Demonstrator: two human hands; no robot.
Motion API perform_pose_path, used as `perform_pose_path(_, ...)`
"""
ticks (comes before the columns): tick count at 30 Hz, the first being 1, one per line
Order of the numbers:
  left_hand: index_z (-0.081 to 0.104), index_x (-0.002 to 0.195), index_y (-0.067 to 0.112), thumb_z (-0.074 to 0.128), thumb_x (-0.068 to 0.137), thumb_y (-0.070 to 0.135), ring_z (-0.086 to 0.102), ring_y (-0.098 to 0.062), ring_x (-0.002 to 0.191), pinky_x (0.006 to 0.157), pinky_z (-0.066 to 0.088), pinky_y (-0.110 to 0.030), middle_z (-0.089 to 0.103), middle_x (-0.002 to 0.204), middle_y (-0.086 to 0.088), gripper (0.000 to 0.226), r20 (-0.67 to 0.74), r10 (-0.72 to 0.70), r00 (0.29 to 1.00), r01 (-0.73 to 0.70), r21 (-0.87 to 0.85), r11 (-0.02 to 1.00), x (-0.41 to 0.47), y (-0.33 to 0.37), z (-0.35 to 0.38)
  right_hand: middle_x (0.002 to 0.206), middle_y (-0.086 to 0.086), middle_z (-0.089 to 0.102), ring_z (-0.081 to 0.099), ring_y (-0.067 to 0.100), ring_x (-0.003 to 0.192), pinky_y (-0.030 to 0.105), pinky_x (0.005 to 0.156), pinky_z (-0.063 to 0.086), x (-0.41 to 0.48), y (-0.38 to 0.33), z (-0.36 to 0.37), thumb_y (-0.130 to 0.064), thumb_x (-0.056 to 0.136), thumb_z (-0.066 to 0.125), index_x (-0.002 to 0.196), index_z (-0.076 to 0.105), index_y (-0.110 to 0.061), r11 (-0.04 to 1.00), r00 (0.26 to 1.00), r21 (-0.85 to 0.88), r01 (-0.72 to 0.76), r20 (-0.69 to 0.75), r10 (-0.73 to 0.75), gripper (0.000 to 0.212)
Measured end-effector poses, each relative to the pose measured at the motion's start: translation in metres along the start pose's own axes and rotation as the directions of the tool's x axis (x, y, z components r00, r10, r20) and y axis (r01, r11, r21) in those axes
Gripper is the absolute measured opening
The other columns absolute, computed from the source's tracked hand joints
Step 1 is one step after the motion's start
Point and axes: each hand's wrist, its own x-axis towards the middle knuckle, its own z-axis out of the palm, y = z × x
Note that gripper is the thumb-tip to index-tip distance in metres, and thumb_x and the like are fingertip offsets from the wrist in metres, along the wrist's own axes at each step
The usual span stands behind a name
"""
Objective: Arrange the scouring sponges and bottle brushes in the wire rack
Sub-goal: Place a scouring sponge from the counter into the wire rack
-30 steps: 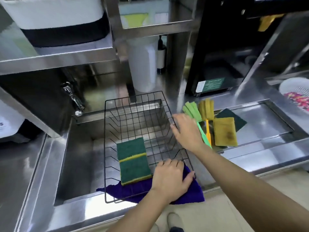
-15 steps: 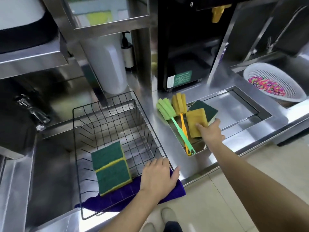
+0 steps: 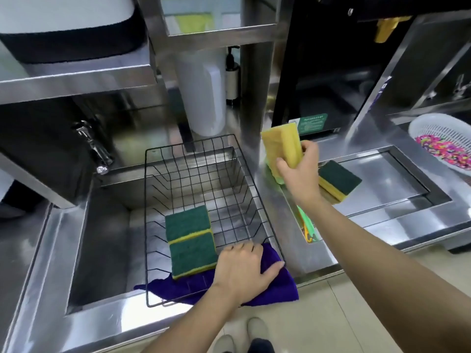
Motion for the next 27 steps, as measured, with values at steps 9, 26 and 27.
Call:
perform_pose_path(9, 0.065, 0.095, 0.009, 0.020, 0.087, 0.062, 0.055, -0.026, 0.085, 0.079, 0.039, -0.037, 0.065, 0.091, -0.009, 0.070, -0.027, 0.001, 1.000, -0.002, -0.065, 0.998, -0.033, -0.036, -0.006, 0.125, 0.013, 0.047, 0.046, 0.026, 0.114, 0.035, 0.090, 0.039, -0.022, -0.036, 0.101, -0.020, 0.079, 0.069, 0.125, 0.041, -0.005, 0.932, 0.876, -0.174, 0.318, 0.430, -0.218, 0.056)
perform_pose_path(26, 0.063, 0.096, 0.001, 0.047, 0.095, 0.043, 0.053, -0.028, 0.085, 0.082, 0.036, -0.040, 0.064, 0.091, -0.015, 0.045, -0.014, -0.030, 0.999, 0.028, -0.082, 0.996, -0.037, -0.040, -0.013, 0.139, 0.022, 0.033, 0.039, 0.039, 0.122, 0.048, 0.098, 0.043, -0.050, -0.028, 0.171, 0.010, 0.073, 0.058, 0.119, 0.047, -0.004, 0.724, 0.684, -0.321, 0.611, 0.674, -0.279, 0.050)
perform_pose_path(27, 0.063, 0.096, 0.002, 0.047, 0.095, 0.043, 0.053, -0.028, 0.085, 0.082, 0.036, -0.040, 0.064, 0.091, -0.015, 0.045, -0.011, -0.031, 0.999, 0.030, -0.078, 0.997, -0.036, -0.040, -0.014, 0.142, 0.022, 0.030, 0.037, 0.039, 0.124, 0.048, 0.098, 0.043, -0.051, -0.026, 0.172, 0.009, 0.074, 0.058, 0.120, 0.046, -0.005, 0.721, 0.662, -0.314, 0.617, 0.702, -0.261, 0.050)
